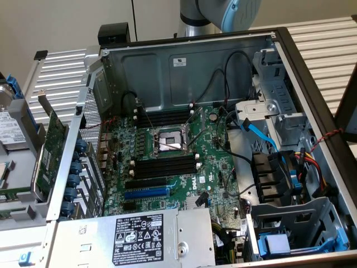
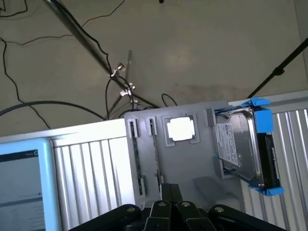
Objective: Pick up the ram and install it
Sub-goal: 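Pick up the ram and move it above insertion slot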
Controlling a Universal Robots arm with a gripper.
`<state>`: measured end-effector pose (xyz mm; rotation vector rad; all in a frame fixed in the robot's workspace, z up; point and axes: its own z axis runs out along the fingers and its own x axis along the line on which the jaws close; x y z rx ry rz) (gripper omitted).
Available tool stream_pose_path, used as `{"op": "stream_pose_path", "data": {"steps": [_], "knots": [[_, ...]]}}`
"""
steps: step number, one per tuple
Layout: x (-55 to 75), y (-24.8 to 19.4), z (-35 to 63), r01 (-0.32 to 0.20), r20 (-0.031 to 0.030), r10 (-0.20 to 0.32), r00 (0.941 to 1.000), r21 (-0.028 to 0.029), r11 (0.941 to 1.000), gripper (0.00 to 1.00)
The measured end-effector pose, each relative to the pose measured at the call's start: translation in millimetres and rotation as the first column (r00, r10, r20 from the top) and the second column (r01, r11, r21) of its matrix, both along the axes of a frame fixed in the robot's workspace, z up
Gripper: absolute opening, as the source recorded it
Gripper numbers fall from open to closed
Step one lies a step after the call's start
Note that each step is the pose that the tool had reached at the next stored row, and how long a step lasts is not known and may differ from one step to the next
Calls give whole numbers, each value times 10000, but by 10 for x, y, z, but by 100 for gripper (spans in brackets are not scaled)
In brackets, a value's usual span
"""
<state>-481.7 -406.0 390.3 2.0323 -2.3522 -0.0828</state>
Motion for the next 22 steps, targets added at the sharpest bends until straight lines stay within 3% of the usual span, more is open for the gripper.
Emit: {"op": "stream_pose_path", "data": {"steps": [3, 8, 10, 14, 15, 16, 19, 22], "knots": [[0, 0, -1, -533, 8, 533, 9986, 0, 9986, 10], [-1, -7, 0, -654, 31, 654, 9979, -2, 9979, 10], [0, -20, -3, -694, 130, 694, 9975, -8, 9976, 10], [0, -28, -13, -730, 543, 731, 9958, -38, 9973, 10], [1, -30, -18, -733, 623, 735, 9954, -43, 9973, 10], [1, -31, -26, -736, 677, 737, 9950, -44, 9973, 10], [-1, -37, -58, -746, 761, 746, 9943, -33, 9972, 10], [0, -43, -92, -750, 806, 750, 9939, -28, 9972, 10]]}}
